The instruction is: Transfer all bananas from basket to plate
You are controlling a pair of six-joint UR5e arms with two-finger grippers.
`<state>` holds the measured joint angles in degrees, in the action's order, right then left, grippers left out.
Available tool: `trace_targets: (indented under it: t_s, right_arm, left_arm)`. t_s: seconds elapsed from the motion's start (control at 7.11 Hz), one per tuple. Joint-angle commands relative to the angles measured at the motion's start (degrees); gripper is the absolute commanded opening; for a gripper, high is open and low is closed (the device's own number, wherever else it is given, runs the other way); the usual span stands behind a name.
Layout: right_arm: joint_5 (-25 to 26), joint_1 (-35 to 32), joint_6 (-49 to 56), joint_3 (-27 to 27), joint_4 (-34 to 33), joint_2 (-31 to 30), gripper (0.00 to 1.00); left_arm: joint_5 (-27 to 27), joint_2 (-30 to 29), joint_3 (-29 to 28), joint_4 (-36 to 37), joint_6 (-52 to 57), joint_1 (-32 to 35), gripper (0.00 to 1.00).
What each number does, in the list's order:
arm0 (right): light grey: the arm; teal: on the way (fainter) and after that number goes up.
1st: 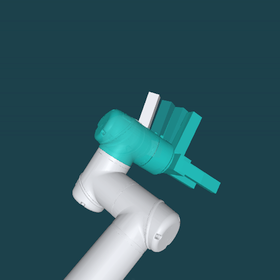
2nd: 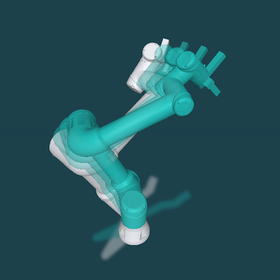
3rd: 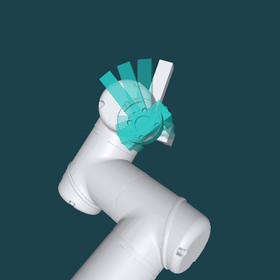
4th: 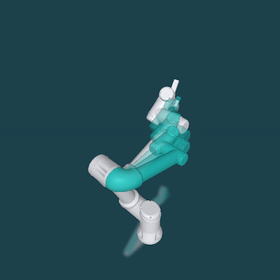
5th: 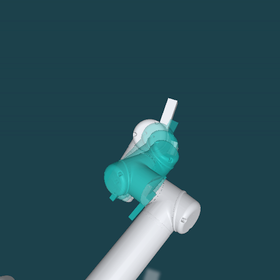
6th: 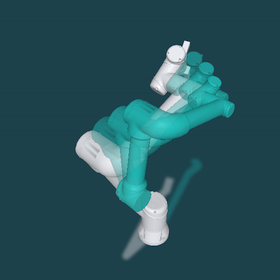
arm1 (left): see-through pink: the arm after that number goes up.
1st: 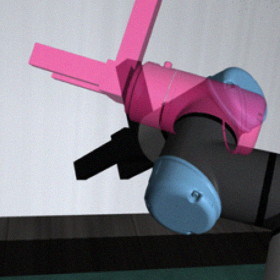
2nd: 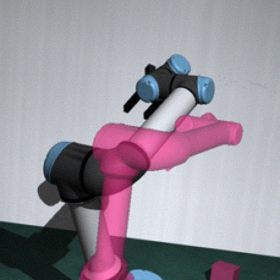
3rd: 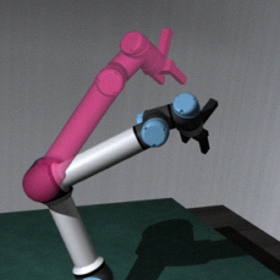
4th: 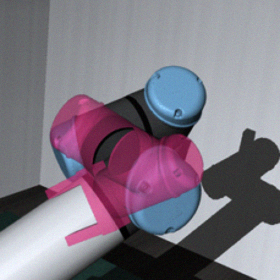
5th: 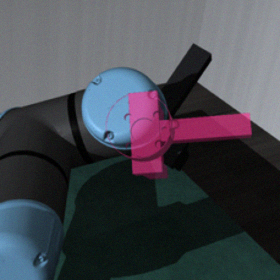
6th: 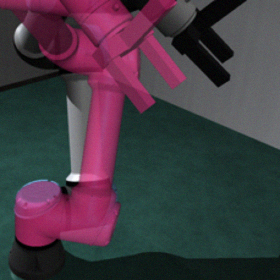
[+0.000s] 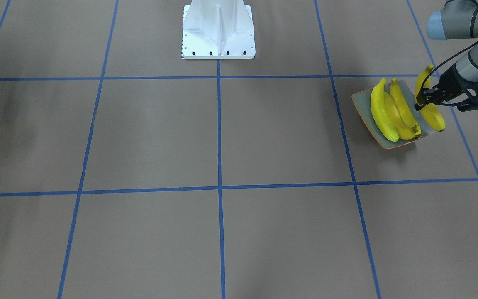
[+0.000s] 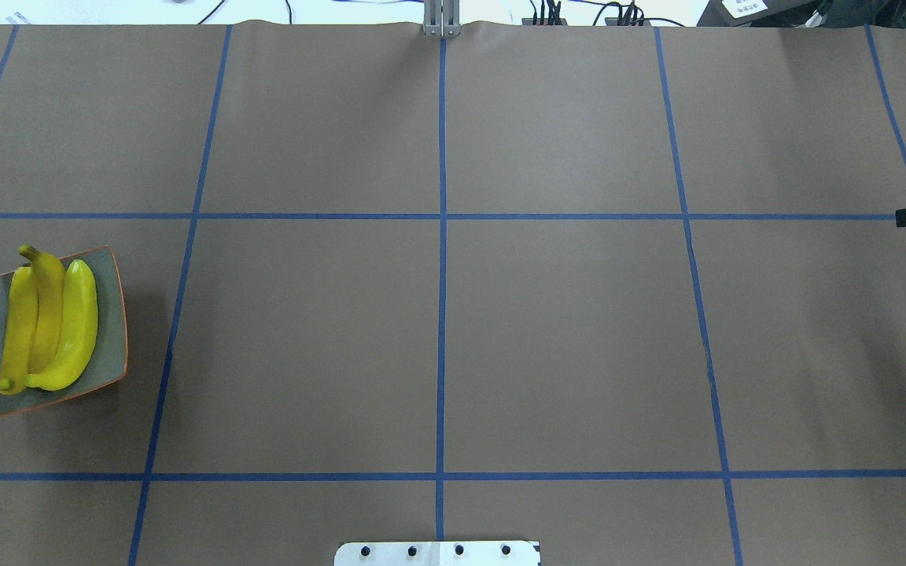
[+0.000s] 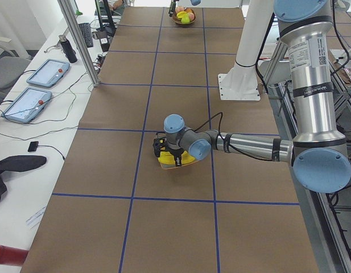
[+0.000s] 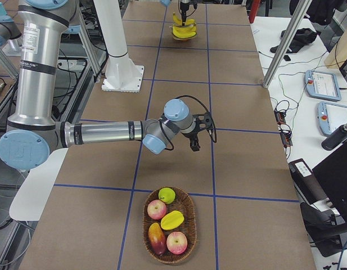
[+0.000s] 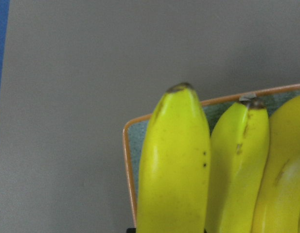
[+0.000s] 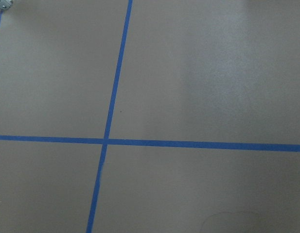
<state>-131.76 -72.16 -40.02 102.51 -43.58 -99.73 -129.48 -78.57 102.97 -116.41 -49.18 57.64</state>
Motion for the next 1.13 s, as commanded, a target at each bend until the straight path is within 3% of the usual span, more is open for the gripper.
trace_targets:
  t_s: [0.0,0.28,0.42,0.7,0.84,0.98]
  right_arm:
    - [0.0,-0.2,0.6,0.0,-0.3,0.0,1.0]
    - [-0.1,-0.4,0.6,0.0,-0.3,-0.1,1.0]
    - [-0.1,-0.4,0.5,0.0,-0.3,-0.1,1.0]
    - [-0.1,-0.7,0.5,0.1,-0.3,-0.2,1.0]
    - [-0.1,-0.7,0.5,0.1,-0.3,-0.3,1.0]
    - [-0.1,-0.7,0.5,0.1,-0.3,-0.3,1.0]
  left_arm:
    - [0.8,0.0,0.6,0.4,-0.1,-0.9,0.0]
    - [3.4,-0.4,0.5,0.4,-0.2,-2.3,0.04]
    - [3.5,-0.5,0.5,0.4,-0.2,-2.4,0.25]
    - [3.6,-0.6,0.6,0.3,0.0,-3.1,0.81]
    - [3.6,-0.9,0.6,0.4,0.0,-3.1,0.99]
    - [3.6,-0.9,0.6,0.3,0.0,-3.1,0.99]
